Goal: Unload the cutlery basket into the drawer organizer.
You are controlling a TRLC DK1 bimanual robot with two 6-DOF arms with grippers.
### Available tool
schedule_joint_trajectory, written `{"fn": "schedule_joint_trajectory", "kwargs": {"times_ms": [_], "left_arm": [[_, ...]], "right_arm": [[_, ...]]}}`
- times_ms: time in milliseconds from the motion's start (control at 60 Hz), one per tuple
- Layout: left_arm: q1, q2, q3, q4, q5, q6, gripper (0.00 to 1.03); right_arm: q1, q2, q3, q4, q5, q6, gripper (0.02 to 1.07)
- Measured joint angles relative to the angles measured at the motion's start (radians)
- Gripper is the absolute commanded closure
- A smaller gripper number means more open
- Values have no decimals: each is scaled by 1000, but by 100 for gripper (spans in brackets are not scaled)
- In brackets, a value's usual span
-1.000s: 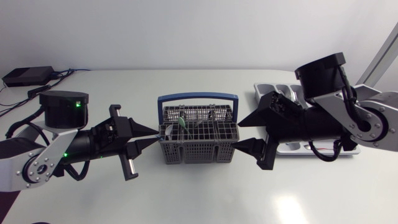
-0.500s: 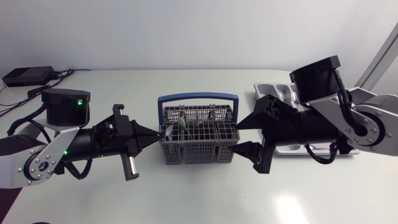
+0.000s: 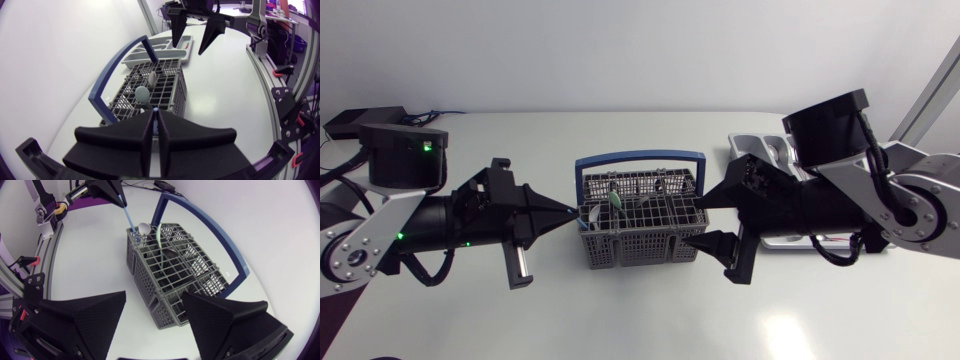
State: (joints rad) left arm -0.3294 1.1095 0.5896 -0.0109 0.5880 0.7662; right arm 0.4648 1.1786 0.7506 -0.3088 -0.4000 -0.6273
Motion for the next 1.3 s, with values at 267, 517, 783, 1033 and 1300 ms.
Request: {"fn": "schedule_joint_trajectory", "kwargs": {"times_ms": [267, 517, 783, 1033, 1300], "left_arm": [[0, -54, 81, -129, 6, -11, 100], [0, -117, 150, -248, 6, -14, 100], [-2, -168, 214, -378, 6, -14, 100], [-41, -173, 299, -444, 8, -83, 100], [-143, -124, 407, -454, 10, -225, 100]], "right_arm": [[16, -40, 0, 0, 13, 4, 26], [39, -61, 0, -3, 25, 12, 26], [71, -90, 0, -10, 31, 34, 26], [92, -150, 0, -31, 31, 64, 26], [110, -246, 0, -36, -14, 121, 31]]}}
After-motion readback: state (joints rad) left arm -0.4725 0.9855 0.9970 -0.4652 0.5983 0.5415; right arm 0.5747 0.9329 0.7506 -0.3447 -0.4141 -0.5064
